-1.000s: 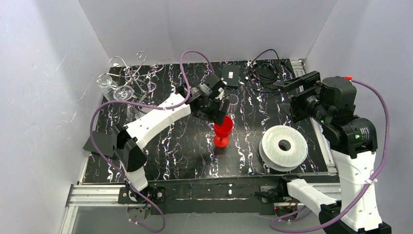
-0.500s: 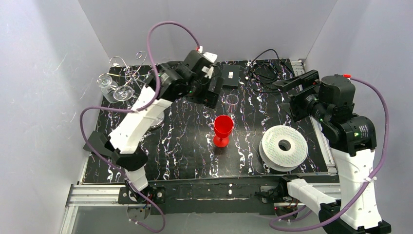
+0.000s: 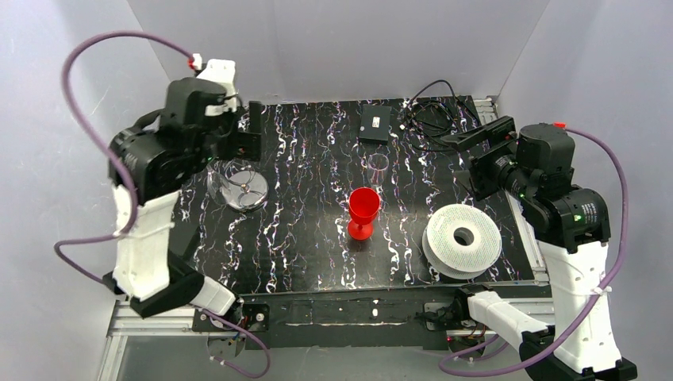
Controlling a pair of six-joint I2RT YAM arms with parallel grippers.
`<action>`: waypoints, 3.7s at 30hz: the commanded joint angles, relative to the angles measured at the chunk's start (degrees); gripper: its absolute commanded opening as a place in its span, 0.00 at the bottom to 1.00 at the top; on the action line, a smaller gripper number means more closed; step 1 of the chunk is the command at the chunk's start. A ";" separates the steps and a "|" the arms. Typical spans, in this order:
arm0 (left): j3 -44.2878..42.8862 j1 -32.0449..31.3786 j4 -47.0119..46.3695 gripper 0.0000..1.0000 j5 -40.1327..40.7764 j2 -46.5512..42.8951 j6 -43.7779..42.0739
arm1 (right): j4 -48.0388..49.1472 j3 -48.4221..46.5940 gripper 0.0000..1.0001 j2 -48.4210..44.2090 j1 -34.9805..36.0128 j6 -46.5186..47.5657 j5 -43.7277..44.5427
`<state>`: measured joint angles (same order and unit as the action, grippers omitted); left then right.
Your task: Take the wine glass off the wine glass rack
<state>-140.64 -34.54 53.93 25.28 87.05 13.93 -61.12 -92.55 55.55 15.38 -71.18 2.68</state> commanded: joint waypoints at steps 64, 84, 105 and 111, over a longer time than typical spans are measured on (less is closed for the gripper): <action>13.81 27.79 13.13 0.91 -1.54 3.40 -1.44 | 7.07 5.08 0.97 1.41 -0.48 -0.68 -6.59; 13.61 27.78 13.98 0.58 -1.10 3.13 -0.66 | 8.08 6.10 0.98 1.26 -1.75 -0.99 -7.65; 4.06 27.76 16.72 0.52 -5.27 5.88 -0.49 | 7.57 6.30 0.98 0.21 -2.02 -1.25 -6.94; 4.09 27.77 17.59 0.50 -7.76 4.81 0.13 | 7.13 5.78 0.98 0.78 -2.10 -1.02 -7.90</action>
<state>-136.97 -6.85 54.48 19.86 93.71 13.02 -55.22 -86.35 56.53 13.52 -72.27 -4.73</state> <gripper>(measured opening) 0.676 0.983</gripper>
